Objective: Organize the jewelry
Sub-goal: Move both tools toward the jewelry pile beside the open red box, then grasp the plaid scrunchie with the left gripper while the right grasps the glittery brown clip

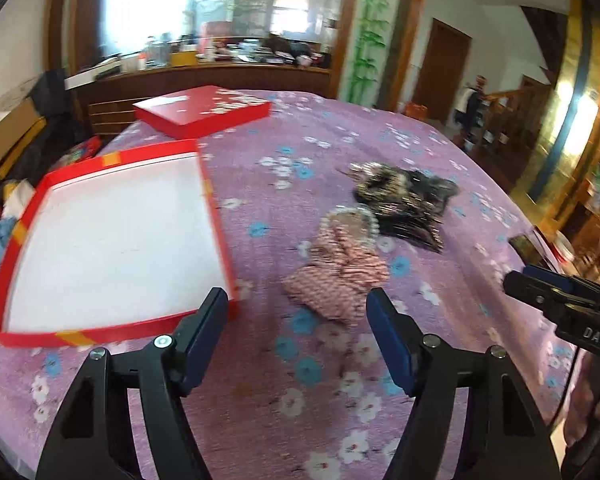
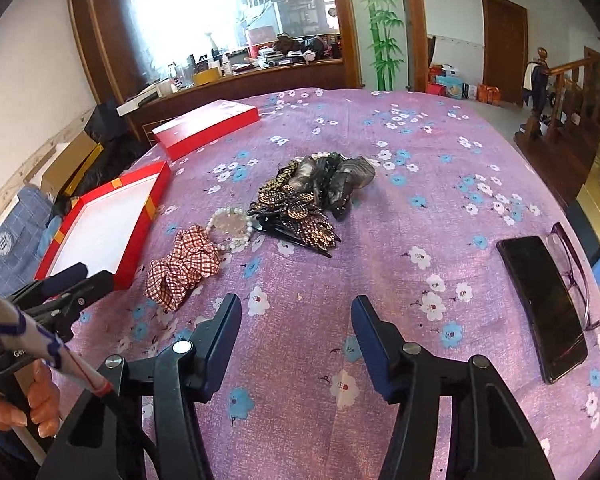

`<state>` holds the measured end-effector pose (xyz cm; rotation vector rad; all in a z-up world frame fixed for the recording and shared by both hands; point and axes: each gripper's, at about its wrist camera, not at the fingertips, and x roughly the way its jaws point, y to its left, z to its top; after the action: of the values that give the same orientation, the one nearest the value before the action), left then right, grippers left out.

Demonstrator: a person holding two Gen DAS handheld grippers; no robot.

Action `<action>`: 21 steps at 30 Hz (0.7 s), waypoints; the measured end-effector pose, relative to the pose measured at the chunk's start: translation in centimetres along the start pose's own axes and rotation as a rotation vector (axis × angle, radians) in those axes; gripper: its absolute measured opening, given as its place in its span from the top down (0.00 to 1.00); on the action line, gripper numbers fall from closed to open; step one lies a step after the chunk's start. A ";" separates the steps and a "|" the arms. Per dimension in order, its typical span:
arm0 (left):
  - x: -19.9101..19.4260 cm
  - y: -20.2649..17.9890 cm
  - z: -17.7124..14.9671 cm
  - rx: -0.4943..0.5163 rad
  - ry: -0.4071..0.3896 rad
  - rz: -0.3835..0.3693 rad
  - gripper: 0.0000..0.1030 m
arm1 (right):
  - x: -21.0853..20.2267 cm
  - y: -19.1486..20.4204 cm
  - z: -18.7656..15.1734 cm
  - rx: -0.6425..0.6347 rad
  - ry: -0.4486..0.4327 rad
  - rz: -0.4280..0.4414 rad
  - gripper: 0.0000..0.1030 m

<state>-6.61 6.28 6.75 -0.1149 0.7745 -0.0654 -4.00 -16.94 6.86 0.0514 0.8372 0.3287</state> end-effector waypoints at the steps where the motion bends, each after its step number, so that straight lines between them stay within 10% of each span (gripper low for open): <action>1: 0.4 -0.4 0.2 0.013 0.014 -0.014 0.31 | 0.1 -0.2 -0.2 0.010 0.003 0.003 0.41; 14: 7.0 -4.5 1.4 0.127 0.117 -0.004 0.33 | -0.2 -1.3 -0.3 0.033 0.012 0.035 0.39; 21: 8.4 -4.1 1.5 0.110 0.115 -0.010 0.76 | 1.1 0.0 1.8 -0.060 0.034 0.131 0.25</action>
<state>0.32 1.50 2.50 -0.0108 0.8837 -0.1248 -2.00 -16.45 7.26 0.0448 0.8587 0.4787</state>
